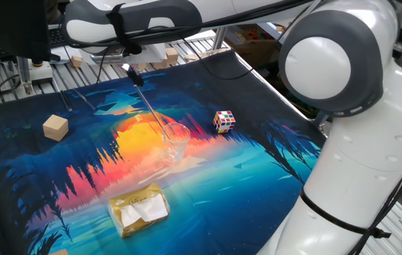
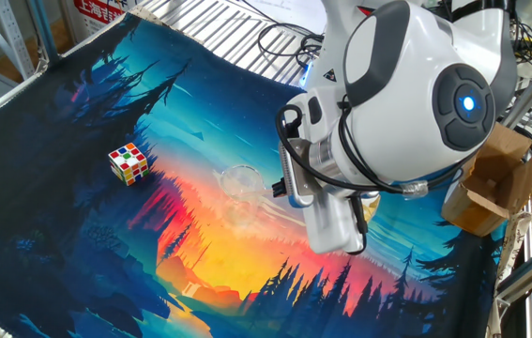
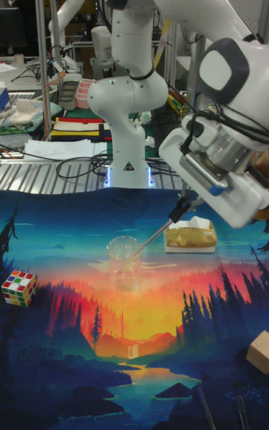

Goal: Shake the test tube

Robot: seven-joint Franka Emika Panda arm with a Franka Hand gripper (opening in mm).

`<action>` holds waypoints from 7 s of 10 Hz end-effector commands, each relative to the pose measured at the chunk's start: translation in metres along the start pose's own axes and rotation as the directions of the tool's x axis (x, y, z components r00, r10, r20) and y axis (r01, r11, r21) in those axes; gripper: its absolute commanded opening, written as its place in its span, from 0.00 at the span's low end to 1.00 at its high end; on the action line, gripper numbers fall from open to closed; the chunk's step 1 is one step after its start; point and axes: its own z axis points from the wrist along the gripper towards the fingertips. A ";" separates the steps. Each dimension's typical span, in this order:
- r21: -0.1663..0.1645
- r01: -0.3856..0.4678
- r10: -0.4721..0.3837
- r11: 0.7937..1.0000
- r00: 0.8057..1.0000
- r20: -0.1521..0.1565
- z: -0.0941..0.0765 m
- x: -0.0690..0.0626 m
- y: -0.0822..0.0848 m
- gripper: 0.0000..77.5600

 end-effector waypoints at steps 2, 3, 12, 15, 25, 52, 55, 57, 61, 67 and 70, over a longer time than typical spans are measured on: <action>-0.002 0.005 -0.005 1.000 1.000 0.001 -0.001 -0.001 0.000 1.00; -0.002 0.005 -0.005 1.000 1.000 0.001 -0.001 -0.001 0.000 1.00; -0.002 0.005 -0.005 1.000 1.000 0.001 -0.001 -0.001 0.000 1.00; -0.029 0.049 -0.049 0.998 0.999 -0.012 -0.003 0.014 -0.004 1.00; -0.035 0.059 -0.060 0.998 0.998 -0.014 -0.002 0.019 -0.005 1.00; -0.105 0.224 -0.230 0.969 0.972 -0.044 -0.054 0.010 -0.029 0.01; -0.110 0.250 -0.255 0.962 0.966 -0.035 -0.068 0.007 -0.039 0.01; -0.120 0.272 -0.275 0.955 0.961 -0.007 -0.077 0.003 -0.048 0.01; -0.154 0.364 -0.363 0.919 0.931 0.036 -0.088 -0.011 -0.069 0.01; -0.258 0.434 -0.432 0.863 0.899 0.068 -0.098 -0.034 -0.107 0.01; -0.321 0.439 -0.440 0.839 0.895 0.073 -0.108 -0.038 -0.125 0.01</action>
